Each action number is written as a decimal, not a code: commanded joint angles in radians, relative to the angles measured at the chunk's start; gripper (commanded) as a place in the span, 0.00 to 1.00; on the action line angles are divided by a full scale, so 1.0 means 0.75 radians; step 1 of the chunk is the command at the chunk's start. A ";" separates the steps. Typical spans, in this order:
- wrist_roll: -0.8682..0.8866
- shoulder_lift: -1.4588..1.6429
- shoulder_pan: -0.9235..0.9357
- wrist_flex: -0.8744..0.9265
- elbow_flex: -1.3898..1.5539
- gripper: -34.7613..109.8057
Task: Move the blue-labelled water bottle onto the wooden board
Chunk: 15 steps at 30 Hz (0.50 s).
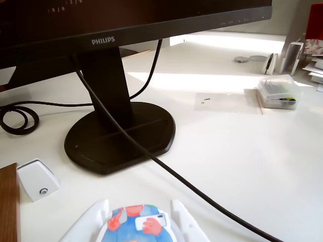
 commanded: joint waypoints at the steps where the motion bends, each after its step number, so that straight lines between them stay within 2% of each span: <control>1: -0.016 0.239 -0.002 0.027 -0.065 0.24; 15: -0.008 0.456 -0.051 0.055 -0.110 0.24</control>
